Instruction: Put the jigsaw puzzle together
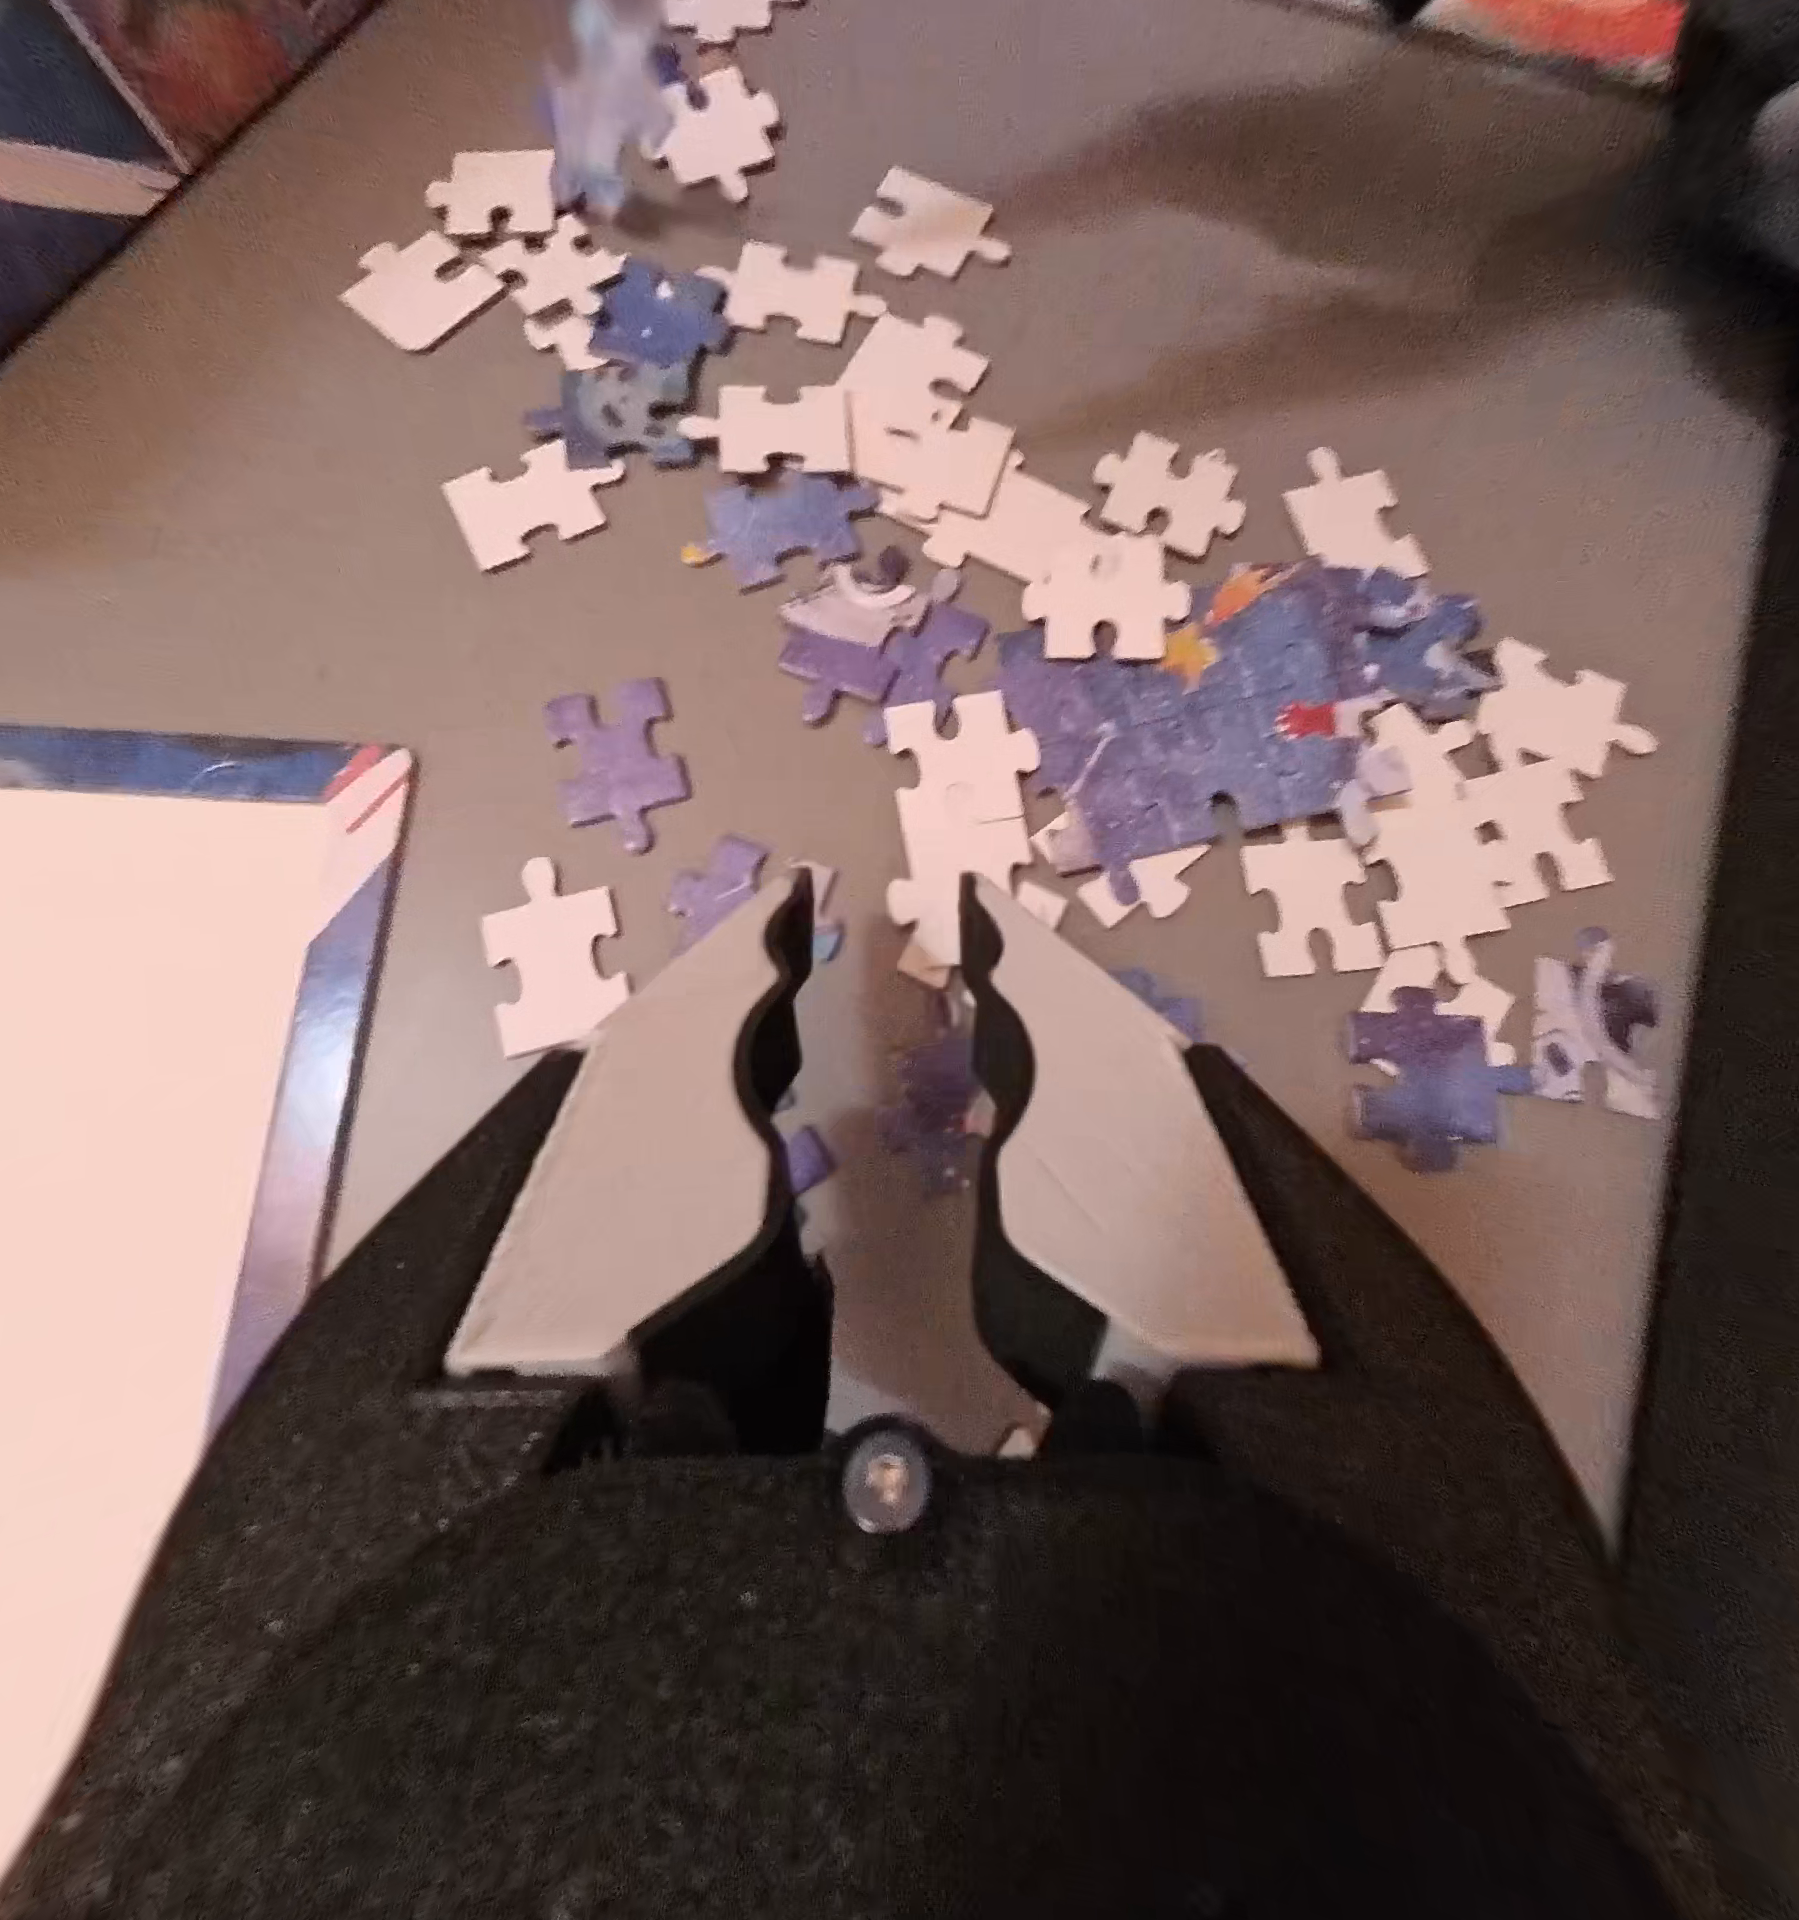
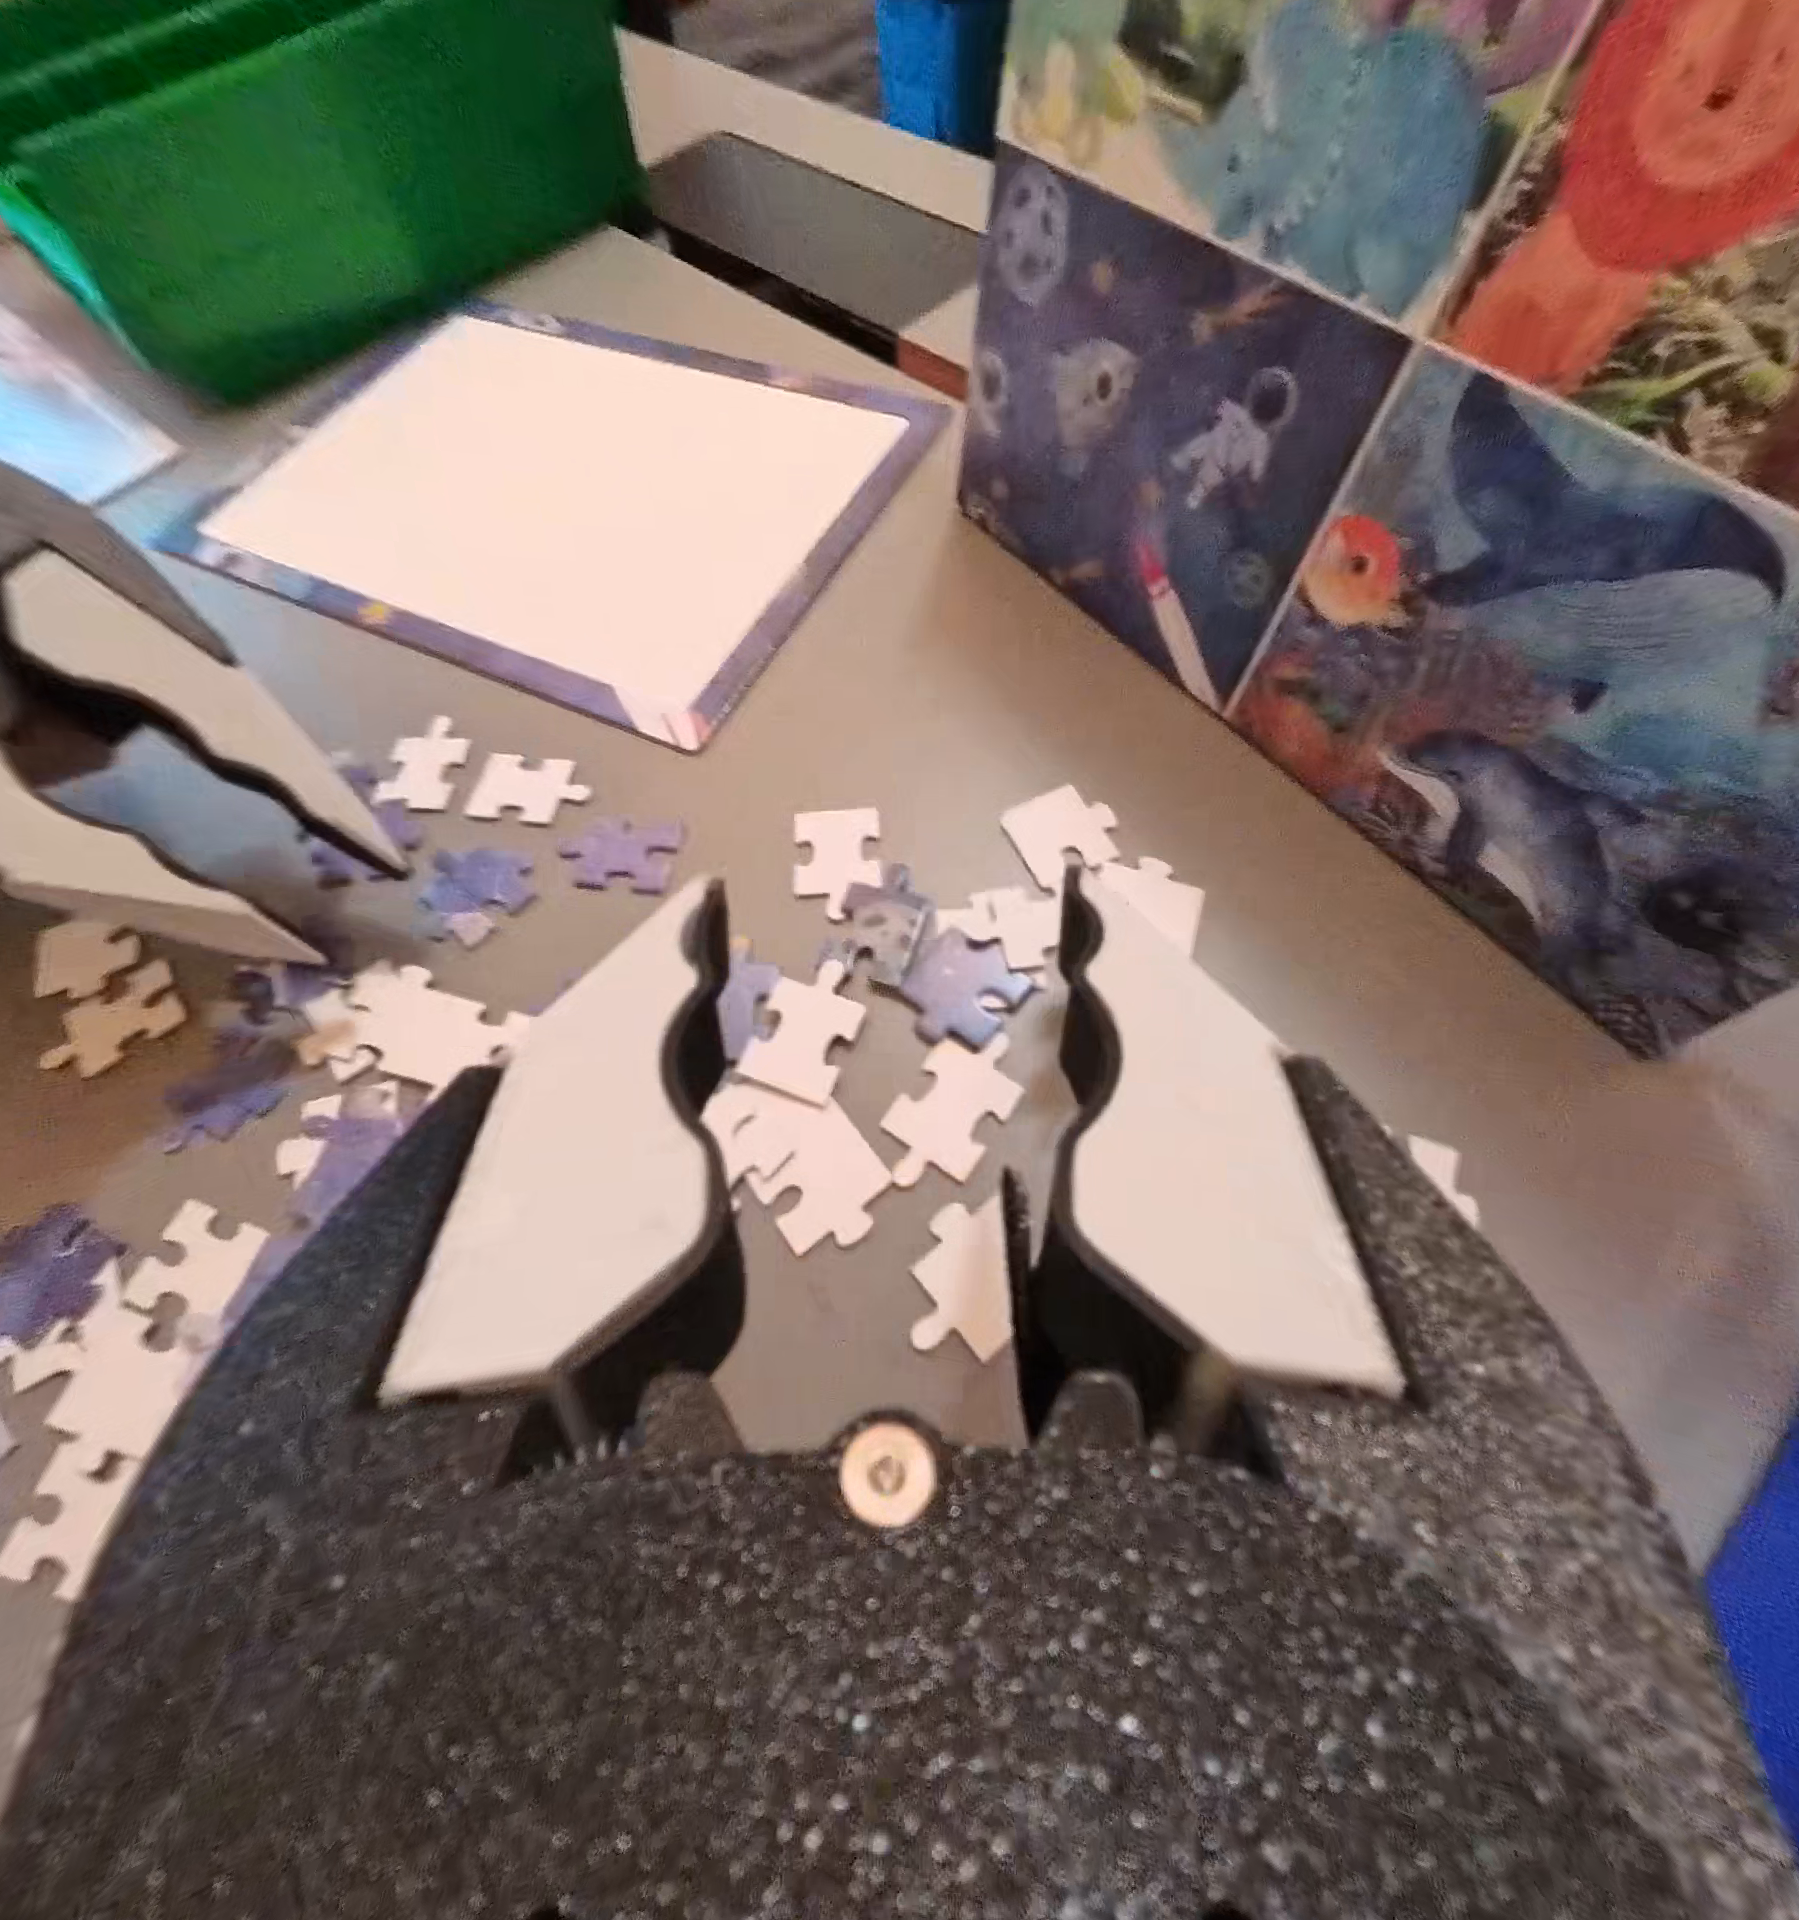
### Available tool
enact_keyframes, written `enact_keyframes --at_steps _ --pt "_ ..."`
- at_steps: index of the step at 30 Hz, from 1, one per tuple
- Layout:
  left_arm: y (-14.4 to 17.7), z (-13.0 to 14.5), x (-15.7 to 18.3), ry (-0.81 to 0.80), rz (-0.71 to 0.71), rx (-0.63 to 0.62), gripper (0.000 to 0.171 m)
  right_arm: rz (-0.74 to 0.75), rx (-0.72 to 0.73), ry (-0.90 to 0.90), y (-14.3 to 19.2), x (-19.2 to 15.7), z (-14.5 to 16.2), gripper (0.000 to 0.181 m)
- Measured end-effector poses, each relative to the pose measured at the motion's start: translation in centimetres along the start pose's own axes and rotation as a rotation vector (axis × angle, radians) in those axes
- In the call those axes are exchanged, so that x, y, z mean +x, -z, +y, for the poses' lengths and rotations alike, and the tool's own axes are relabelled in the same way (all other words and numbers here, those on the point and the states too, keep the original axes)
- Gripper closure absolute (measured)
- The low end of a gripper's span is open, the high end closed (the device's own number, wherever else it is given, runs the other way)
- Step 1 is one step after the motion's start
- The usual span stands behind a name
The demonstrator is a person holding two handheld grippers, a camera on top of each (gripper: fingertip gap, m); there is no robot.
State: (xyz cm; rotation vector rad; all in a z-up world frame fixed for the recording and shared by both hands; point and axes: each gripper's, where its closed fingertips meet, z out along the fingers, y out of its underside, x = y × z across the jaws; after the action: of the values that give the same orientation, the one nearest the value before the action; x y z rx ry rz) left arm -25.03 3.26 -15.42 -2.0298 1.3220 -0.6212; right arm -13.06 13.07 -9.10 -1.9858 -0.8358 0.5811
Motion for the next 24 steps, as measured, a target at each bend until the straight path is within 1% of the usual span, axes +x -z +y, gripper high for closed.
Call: enact_keyframes --at_steps 2,3,4,5,7,8,9,11,13,14,15,16,17,18,19,21,22,23,24 --pt "-0.6 0.0 1.2 0.006 0.054 -0.012 0.131 -0.123 0.064 -0.031 0.2 -2.0 -1.1 0.126" --pt "-1.2 0.5 1.2 -0.006 0.038 -0.046 0.129 -0.196 0.065 -0.022 0.1 -3.4 -1.2 0.132" --pt "-1.8 1.3 1.2 -0.021 0.019 -0.086 0.128 -0.26 0.028 0.006 -0.2 -4.9 -0.6 0.137" --pt "-1.9 1.0 1.5 -0.023 0.031 -0.068 0.13 -0.314 -0.036 0.039 -0.7 -6.3 0.7 0.137" --pt "-2.2 1.2 2.3 -0.045 0.049 -0.091 0.13 -0.427 -0.175 0.089 -1.6 -9.2 3.6 0.139" --pt "-2.3 1.1 2.6 -0.074 0.048 -0.088 0.136 -0.448 -0.227 0.119 -2.3 -10.2 4.8 0.139" --pt "-2.4 1.1 3.1 -0.094 0.059 -0.092 0.136 -0.462 -0.265 0.148 -2.8 -11.0 5.8 0.139" --pt "-2.4 1.1 3.6 -0.149 0.057 -0.101 0.137 -0.545 -0.32 0.174 -3.0 -12.8 7.1 0.138" --pt "-2.2 0.8 3.5 -0.183 0.039 -0.094 0.142 -0.58 -0.331 0.151 -3.3 -13.4 7.5 0.135" --pt "-2.0 0.5 3.3 -0.2 0.031 -0.078 0.147 -0.613 -0.335 0.141 -3.2 -13.8 7.6 0.134" --pt "-1.7 0.0 3.4 -0.209 0.036 -0.042 0.156 -0.643 -0.326 0.134 -3.1 -14.1 7.6 0.134" --pt "-1.3 -0.6 3.9 -0.214 0.06 -0.006 0.163 -0.648 -0.312 0.133 -3.1 -14.2 7.4 0.138" --pt "-0.9 -1.0 4.0 -0.213 0.07 0.023 0.168 -0.656 -0.307 0.132 -3.0 -14.2 7.3 0.149" --pt "-0.7 -1.3 3.8 -0.213 0.061 0.037 0.169 -0.68 -0.3 0.125 -2.7 -14.3 7.1 0.156" --pt "-0.6 -1.2 3.6 -0.215 0.057 0.038 0.169 -0.697 -0.277 0.107 -2.4 -14.4 6.6 0.16" --pt "-0.7 -1.0 3.4 -0.217 0.053 0.032 0.169 -0.726 -0.252 0.091 -2.0 -14.7 6.2 0.161" --pt "-0.7 -1.1 3.5 -0.212 0.06 0.037 0.169 -0.722 -0.256 0.097 -2.0 -14.8 6.2 0.158" --pt "-0.7 -1.3 3.8 -0.205 0.079 0.05 0.169 -0.708 -0.253 0.102 -2.2 -14.7 6.2 0.148" --pt "-0.6 -1.7 4.2 -0.197 0.103 0.073 0.169 -0.698 -0.253 0.109 -2.4 -14.7 6.3 0.146"
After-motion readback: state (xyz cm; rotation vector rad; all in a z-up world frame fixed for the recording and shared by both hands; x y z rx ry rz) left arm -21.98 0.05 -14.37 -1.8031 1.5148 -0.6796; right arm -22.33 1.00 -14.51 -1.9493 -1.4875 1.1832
